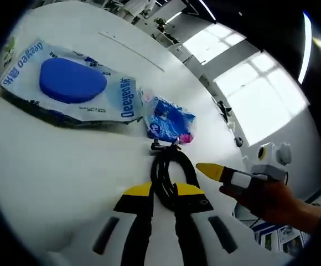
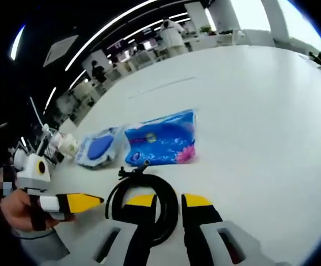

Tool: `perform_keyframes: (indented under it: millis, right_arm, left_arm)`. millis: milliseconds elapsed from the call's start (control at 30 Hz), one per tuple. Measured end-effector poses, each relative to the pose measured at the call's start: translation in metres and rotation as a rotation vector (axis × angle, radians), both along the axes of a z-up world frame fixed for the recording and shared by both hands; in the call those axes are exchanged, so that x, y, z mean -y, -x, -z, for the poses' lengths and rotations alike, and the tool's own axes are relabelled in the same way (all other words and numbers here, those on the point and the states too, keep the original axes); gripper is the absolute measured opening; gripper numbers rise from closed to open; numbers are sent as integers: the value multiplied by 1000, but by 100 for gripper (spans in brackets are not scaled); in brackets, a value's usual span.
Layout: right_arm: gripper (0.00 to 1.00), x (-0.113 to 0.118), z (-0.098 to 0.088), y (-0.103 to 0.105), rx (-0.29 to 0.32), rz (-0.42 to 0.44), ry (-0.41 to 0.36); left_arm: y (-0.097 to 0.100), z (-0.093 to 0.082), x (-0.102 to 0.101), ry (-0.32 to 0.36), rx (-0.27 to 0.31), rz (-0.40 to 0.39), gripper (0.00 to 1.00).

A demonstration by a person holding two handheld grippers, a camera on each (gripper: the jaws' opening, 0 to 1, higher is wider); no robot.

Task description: Arrange the tabletop items into an orderly group along one side of the table until the central work area is clear of visible clutter.

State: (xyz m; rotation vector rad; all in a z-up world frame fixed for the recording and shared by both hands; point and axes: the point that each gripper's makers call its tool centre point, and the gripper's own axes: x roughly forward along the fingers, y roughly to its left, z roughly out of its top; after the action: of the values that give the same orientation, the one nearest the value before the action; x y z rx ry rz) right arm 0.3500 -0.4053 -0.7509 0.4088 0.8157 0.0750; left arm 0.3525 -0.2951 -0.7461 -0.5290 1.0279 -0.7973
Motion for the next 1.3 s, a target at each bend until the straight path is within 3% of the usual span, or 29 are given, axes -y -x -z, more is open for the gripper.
perform_keyframes:
  millis: [533, 767, 1300]
  right_arm:
    - [14, -10, 13, 7, -30, -44, 19]
    - [7, -12, 13, 7, -38, -51, 21]
    - [6, -59, 12, 1, -27, -97, -26]
  left_arm:
    - [3, 9, 8, -17, -33, 4, 6]
    - [2, 8, 6, -27, -28, 6, 1]
    - [-17, 8, -42, -61, -22, -85, 0]
